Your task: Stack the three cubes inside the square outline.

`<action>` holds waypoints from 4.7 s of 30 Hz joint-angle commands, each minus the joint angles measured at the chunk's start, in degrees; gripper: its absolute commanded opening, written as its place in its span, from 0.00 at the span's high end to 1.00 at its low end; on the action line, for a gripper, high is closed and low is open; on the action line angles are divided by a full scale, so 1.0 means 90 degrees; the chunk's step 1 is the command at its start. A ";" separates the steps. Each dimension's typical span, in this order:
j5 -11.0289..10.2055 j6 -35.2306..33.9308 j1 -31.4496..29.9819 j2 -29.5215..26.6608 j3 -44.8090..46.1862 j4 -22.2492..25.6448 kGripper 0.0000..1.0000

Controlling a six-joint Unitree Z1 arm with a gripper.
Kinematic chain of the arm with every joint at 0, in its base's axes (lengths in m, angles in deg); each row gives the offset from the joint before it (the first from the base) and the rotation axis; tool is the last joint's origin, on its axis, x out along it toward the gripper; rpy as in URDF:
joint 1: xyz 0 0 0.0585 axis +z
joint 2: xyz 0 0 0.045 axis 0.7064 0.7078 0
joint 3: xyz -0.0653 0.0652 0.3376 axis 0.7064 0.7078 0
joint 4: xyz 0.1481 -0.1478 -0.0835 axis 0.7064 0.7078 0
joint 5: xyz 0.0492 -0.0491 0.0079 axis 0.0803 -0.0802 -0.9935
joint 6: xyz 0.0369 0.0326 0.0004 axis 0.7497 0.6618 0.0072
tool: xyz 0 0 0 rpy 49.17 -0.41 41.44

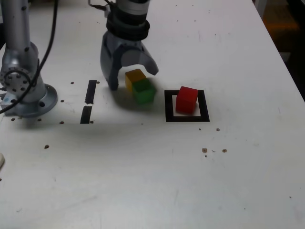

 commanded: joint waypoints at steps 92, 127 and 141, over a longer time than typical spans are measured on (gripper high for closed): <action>-0.1311 0.2432 -0.1897 0.2058 -0.5243 0.3403 0.88; -0.1275 0.1714 -0.2563 0.2076 -0.4778 0.2903 0.88; -0.1173 0.1725 -0.2475 0.2190 -0.4758 0.2634 0.88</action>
